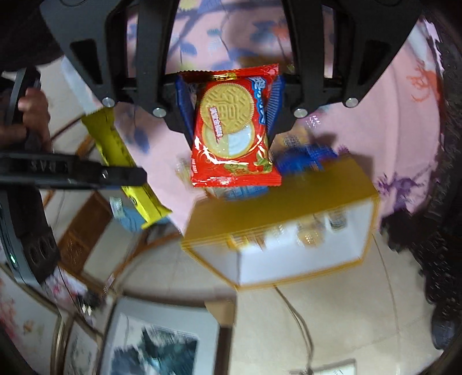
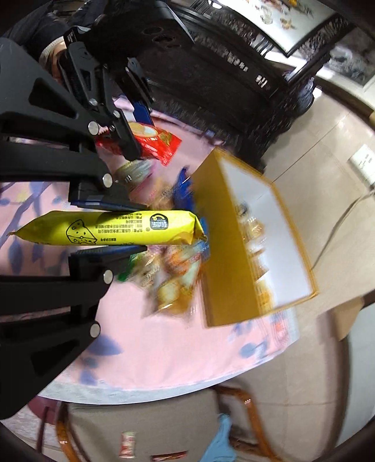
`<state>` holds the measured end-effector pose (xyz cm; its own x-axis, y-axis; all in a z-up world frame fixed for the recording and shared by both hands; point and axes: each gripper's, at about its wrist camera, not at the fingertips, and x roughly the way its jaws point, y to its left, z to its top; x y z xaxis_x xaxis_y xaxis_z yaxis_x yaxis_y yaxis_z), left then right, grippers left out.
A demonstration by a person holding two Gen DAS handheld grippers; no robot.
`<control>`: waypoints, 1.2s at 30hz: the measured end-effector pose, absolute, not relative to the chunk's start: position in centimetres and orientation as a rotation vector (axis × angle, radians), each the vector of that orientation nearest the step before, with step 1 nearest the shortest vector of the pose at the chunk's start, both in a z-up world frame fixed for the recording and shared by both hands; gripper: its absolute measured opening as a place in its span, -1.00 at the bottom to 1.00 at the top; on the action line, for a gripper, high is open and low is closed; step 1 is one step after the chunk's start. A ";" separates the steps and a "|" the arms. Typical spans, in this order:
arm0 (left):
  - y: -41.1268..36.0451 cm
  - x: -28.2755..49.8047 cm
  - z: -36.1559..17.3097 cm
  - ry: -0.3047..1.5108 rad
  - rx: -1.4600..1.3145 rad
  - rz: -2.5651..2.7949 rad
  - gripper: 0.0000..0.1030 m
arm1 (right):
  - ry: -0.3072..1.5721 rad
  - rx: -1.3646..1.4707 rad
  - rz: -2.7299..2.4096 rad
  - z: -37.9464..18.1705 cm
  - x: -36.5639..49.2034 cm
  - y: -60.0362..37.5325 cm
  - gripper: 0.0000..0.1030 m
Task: Organize snacks
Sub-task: 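Carry both held snacks into the yellow box and open both tools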
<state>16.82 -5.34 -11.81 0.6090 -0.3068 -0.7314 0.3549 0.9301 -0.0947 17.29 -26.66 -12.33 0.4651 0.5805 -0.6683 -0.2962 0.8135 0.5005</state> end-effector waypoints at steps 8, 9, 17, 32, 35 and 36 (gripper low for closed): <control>-3.5 23.6 -4.9 0.663 0.009 -0.312 -0.14 | 0.753 0.286 0.598 -5.3 22.8 -24.5 -0.58; -3.3 24.5 -4.1 0.647 0.007 -0.303 -0.14 | 0.727 0.273 0.599 -4.4 23.8 -24.3 -0.58; -3.3 31.5 -0.3 0.568 0.048 -0.251 -0.13 | 0.617 0.206 0.590 -0.7 31.2 -22.7 -0.57; -1.5 29.6 0.9 0.549 -0.037 -0.081 0.96 | 0.661 0.271 0.486 -1.3 30.5 -25.1 0.44; -0.9 27.5 -0.9 0.590 -0.048 -0.062 0.96 | 0.705 0.252 0.459 -3.2 28.7 -25.9 0.44; -0.6 26.8 -1.7 0.613 -0.059 -0.061 0.96 | 0.727 0.252 0.453 -4.1 27.9 -26.3 0.44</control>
